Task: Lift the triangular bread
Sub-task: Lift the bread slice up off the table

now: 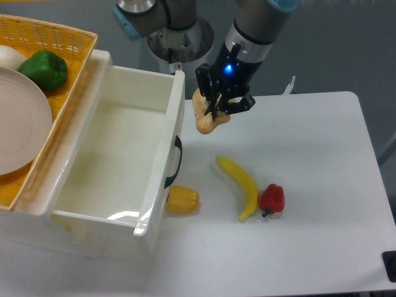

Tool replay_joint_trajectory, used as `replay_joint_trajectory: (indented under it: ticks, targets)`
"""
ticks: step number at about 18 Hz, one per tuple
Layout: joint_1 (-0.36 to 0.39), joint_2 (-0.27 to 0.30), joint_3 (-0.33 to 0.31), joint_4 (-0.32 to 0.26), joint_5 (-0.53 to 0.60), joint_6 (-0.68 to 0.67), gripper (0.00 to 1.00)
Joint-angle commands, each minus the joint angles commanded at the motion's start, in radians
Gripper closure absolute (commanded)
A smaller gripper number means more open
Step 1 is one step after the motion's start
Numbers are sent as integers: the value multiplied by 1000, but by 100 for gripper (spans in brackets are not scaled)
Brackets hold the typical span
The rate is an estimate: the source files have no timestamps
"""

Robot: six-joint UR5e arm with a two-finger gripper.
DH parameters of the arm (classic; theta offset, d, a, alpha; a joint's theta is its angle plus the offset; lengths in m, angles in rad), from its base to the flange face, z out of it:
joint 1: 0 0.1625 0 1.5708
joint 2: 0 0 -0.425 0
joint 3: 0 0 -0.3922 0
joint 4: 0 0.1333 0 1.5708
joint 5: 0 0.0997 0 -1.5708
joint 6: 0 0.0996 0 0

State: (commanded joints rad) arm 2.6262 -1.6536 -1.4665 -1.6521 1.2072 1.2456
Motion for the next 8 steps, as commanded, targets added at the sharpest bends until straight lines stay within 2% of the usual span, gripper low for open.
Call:
replay_joint_trajectory:
  ticks: [8]
  targets:
    - [2, 0, -31, 8, 9, 23, 82]
